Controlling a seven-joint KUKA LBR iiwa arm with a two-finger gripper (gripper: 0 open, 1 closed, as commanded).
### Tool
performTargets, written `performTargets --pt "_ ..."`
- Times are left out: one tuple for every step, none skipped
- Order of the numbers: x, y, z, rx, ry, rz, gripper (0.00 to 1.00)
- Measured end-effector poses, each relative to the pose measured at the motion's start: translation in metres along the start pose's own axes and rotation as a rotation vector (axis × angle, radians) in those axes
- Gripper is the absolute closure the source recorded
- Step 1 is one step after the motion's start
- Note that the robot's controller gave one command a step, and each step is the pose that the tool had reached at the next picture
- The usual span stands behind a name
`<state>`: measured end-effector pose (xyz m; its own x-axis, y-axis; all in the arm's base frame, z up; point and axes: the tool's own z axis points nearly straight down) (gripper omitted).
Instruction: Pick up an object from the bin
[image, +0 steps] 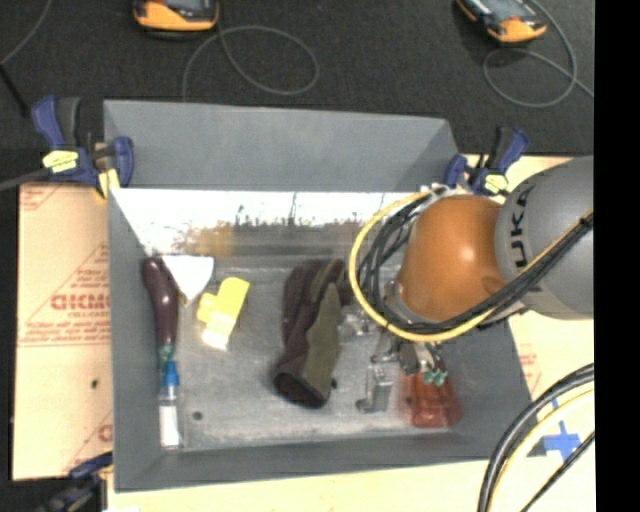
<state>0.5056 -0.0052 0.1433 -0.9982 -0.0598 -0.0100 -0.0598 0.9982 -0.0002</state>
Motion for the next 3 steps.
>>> performTargets --pt "0.007 0.002 0.028 0.000 0.010 0.067 0.00" --pt "0.006 0.012 0.026 0.000 0.005 -0.132 0.00" --pt "-0.017 0.075 0.070 -0.002 0.003 0.104 1.00"
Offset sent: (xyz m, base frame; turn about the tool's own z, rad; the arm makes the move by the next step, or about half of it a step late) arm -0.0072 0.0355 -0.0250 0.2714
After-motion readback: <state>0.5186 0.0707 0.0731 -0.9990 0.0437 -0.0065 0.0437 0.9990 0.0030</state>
